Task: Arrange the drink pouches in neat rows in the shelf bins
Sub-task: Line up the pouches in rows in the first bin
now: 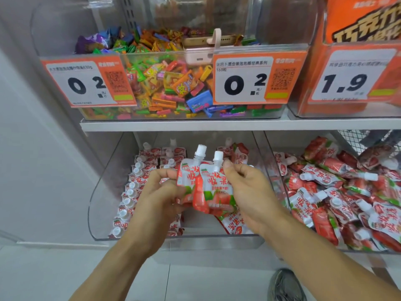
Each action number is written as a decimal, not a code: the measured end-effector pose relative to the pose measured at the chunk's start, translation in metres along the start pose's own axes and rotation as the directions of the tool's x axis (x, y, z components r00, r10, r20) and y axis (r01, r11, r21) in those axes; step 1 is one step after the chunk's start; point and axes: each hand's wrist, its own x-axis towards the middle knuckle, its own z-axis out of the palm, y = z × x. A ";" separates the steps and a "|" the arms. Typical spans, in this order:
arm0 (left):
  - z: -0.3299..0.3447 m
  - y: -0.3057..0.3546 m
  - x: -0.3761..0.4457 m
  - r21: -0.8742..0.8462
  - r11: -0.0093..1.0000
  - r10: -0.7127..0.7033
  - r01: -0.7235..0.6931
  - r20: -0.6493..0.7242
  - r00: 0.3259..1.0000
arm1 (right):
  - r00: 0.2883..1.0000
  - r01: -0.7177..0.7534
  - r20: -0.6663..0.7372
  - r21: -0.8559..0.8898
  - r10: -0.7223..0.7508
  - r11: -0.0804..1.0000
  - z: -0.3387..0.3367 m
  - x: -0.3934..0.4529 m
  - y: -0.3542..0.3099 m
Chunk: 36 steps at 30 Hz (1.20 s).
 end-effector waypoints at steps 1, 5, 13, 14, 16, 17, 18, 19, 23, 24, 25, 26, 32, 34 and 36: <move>0.001 0.000 -0.001 0.012 1.000 -0.009 0.008 0.031 0.999 | 1.000 0.018 -0.012 -0.016 -0.018 1.000 0.001 0.001 0.000; 0.016 -0.006 -0.012 0.374 0.924 0.015 -0.074 0.159 0.987 | 1.000 0.023 -0.008 0.096 -0.022 0.995 0.012 -0.002 0.008; 0.009 -0.008 -0.002 0.419 0.893 0.138 -0.162 0.088 0.987 | 0.943 -0.049 0.329 -0.015 0.052 0.999 -0.004 -0.003 -0.011; 0.007 -0.006 -0.002 0.427 0.890 0.126 -0.161 0.108 0.986 | 0.921 -0.021 0.386 -0.104 0.060 0.994 -0.009 -0.003 -0.013; 0.002 0.002 -0.002 0.460 0.877 0.060 -0.142 0.189 0.980 | 0.901 -0.015 0.428 -0.124 0.067 0.992 -0.017 -0.001 -0.014; 0.000 0.005 -0.002 0.474 0.871 0.015 -0.130 0.238 0.971 | 0.901 -0.026 0.429 -0.101 0.067 0.995 -0.020 0.000 -0.014; -0.003 0.009 -0.002 0.479 0.869 -0.027 -0.120 0.288 0.957 | 0.901 -0.032 0.428 -0.086 0.066 0.996 -0.022 0.001 -0.014; -0.005 0.013 -0.002 0.474 0.873 -0.059 -0.111 0.329 0.943 | 0.898 -0.029 0.435 -0.082 0.061 0.996 -0.023 0.002 -0.014; -0.013 0.024 0.000 0.432 0.899 -0.135 -0.076 0.438 0.889 | 0.885 0.037 0.464 -0.145 0.035 0.989 -0.027 0.005 -0.016; -0.016 0.025 0.000 0.441 0.894 -0.157 -0.073 0.462 0.873 | 0.888 0.083 0.459 -0.188 0.013 0.979 -0.029 0.006 -0.018; -0.019 0.025 0.000 0.464 0.882 -0.176 -0.078 0.479 0.860 | 0.891 0.148 0.453 -0.245 -0.022 0.958 -0.031 0.007 -0.020; -0.019 0.024 0.000 0.486 0.870 -0.185 -0.086 0.483 0.856 | 0.892 0.212 0.450 -0.308 -0.055 0.928 -0.032 0.007 -0.022; -0.011 0.014 0.000 0.569 0.811 -0.015 -0.136 0.252 0.968 | 0.842 0.267 0.538 -0.357 -0.037 0.895 -0.027 0.009 -0.025; -0.019 0.022 0.001 0.609 0.780 0.010 -0.145 0.221 0.975 | 0.810 0.167 0.584 -0.301 0.043 0.939 -0.036 0.012 -0.034; -0.029 0.031 0.000 0.609 0.781 0.043 -0.142 0.175 0.984 | 0.855 0.270 0.518 -0.472 0.016 0.839 -0.045 0.020 -0.045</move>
